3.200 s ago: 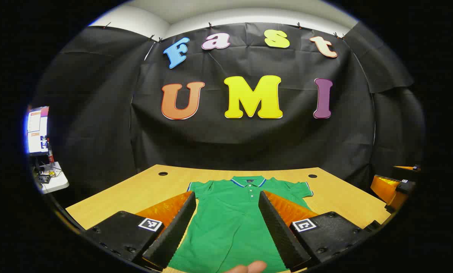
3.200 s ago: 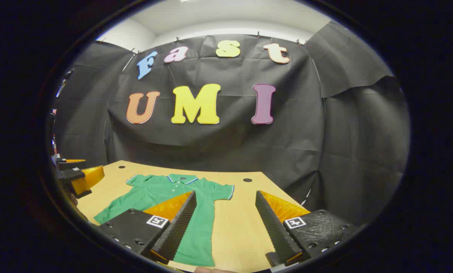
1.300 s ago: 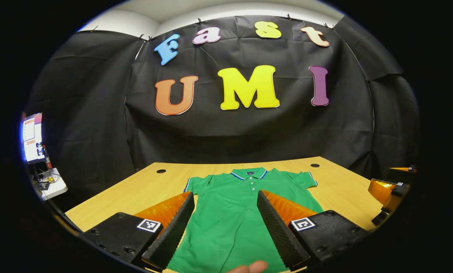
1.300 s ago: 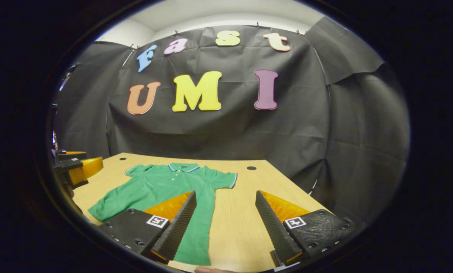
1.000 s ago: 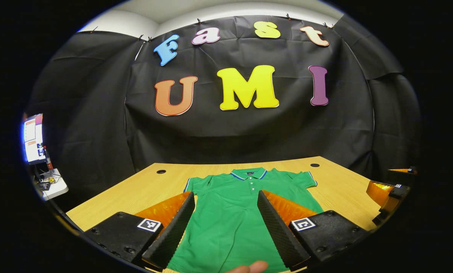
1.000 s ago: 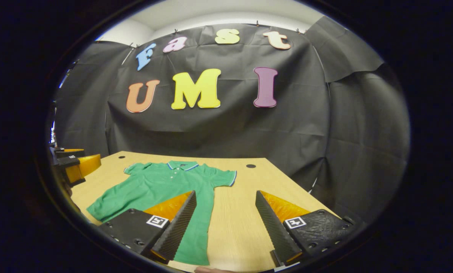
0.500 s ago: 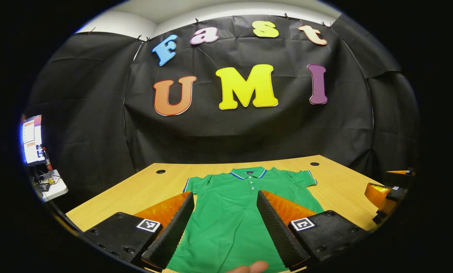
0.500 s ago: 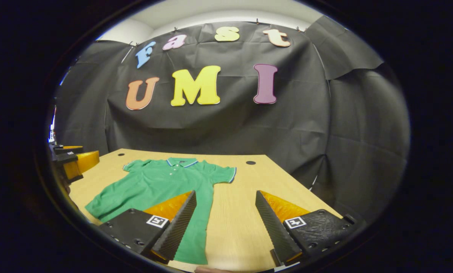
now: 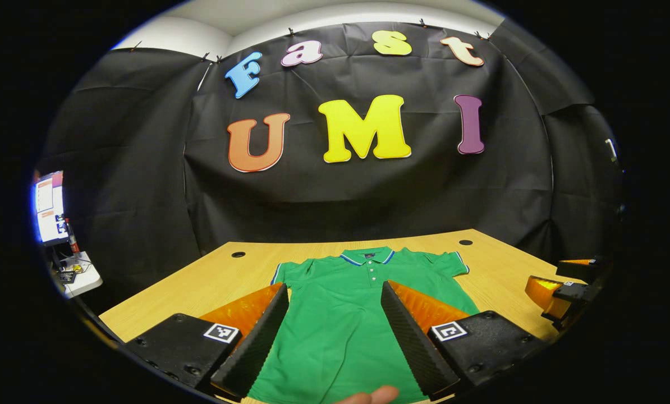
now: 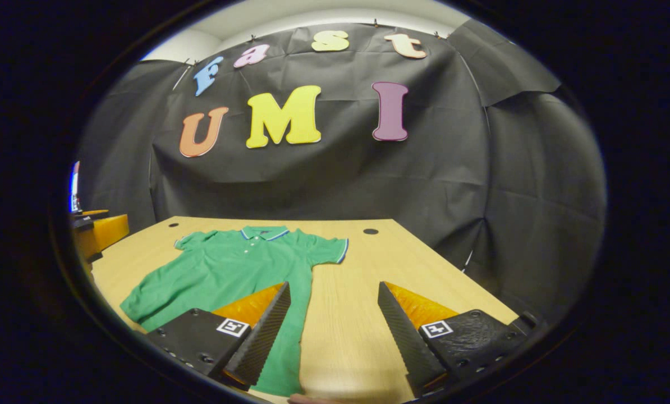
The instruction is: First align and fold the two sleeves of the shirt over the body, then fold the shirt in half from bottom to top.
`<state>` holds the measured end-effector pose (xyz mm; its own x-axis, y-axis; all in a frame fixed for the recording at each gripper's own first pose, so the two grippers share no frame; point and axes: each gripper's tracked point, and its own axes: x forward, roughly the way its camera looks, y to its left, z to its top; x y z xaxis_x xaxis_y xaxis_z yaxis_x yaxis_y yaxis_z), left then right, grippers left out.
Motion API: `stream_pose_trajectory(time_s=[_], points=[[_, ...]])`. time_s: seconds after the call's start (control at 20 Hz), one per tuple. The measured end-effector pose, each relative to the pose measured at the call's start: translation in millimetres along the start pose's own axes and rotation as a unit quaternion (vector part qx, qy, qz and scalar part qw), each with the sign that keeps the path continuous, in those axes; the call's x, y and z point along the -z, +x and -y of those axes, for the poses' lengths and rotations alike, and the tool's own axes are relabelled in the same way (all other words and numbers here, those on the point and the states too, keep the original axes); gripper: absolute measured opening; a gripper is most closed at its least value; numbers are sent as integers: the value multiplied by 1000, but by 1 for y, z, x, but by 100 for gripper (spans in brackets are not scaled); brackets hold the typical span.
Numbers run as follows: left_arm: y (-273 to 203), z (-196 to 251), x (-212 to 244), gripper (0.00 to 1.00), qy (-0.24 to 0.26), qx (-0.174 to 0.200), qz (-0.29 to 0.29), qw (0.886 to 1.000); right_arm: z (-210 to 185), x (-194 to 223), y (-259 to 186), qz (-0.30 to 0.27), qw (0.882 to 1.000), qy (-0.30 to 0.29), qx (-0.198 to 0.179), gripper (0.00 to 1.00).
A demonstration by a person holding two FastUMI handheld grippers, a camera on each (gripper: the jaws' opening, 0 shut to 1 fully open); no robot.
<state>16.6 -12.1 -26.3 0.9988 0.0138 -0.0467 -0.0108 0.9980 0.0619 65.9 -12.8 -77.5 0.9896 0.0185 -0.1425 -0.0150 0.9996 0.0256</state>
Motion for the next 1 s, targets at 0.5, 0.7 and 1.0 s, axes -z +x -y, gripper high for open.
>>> stream_pose_trajectory(time_s=[0.5, 0.7, 1.0], points=[[3, -5, -18, 100, -17, -17, 15, 1000, -13, -61, 123, 6, 999, -46, -10, 95], [7, -14, -16, 100, -14, -18, 15, 1000, -27, -70, 187, -13, 996, -85, -1, 95], [23, -48, -9, 100, -31, -41, 8, 999, -36, -70, 275, -39, 996, -85, 12, 95]])
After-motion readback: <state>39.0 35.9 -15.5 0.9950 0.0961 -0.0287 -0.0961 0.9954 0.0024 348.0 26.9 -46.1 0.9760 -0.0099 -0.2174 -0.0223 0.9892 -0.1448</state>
